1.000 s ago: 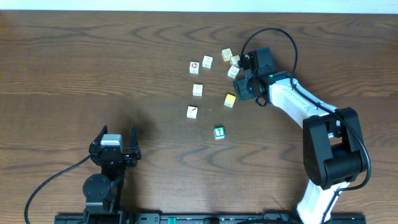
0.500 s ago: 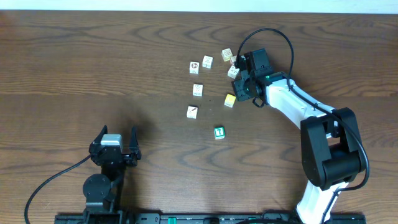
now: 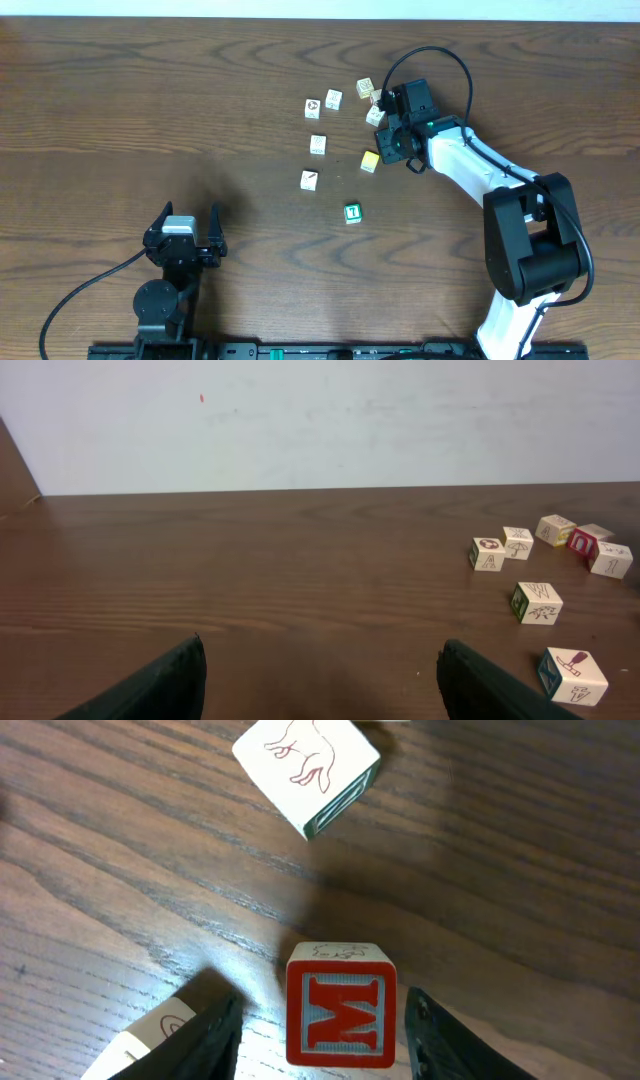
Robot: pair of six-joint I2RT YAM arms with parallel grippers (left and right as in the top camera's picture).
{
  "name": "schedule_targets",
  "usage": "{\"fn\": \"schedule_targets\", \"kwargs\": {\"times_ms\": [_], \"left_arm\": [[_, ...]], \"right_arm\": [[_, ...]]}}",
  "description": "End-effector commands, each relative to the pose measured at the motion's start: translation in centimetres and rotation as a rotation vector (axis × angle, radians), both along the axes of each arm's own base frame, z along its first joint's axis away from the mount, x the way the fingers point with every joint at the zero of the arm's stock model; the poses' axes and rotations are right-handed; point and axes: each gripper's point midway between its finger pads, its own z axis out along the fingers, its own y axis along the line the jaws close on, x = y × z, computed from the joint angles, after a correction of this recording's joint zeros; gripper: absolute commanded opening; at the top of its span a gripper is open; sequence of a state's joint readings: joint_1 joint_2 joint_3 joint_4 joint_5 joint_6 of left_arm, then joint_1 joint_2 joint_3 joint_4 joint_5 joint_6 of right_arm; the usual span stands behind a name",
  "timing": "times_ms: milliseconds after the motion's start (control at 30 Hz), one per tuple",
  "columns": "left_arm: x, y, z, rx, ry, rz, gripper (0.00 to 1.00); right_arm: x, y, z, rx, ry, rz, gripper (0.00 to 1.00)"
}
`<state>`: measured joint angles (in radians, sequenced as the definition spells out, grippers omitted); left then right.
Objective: Lift 4 blocks
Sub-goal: 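Lower the right gripper around the red M block and close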
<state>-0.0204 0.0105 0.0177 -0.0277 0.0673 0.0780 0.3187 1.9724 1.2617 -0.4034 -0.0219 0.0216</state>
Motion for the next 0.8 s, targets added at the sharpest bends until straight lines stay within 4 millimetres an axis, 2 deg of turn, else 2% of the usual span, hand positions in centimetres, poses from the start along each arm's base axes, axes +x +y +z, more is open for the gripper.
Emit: {"fn": "schedule_targets", "kwargs": {"times_ms": [0,133,467,767], "left_arm": [[-0.10,0.17,-1.51,-0.004,0.048,0.008,0.74],[-0.10,0.17,-1.51,-0.004,0.048,0.008,0.74],[-0.10,0.16,-1.51,-0.004,0.048,0.007,0.74],[-0.10,0.17,-1.51,-0.004,0.048,0.008,0.74]], "right_arm": [[-0.42,0.27,-0.58,-0.005,0.018,0.002,0.48],[-0.47,0.25,-0.60,-0.006,0.020,0.002,0.39],[-1.28,-0.02,-1.19,-0.016,0.050,0.001,0.32],[-1.04,-0.08,-1.10,-0.010,0.043,-0.023,0.26]]}}
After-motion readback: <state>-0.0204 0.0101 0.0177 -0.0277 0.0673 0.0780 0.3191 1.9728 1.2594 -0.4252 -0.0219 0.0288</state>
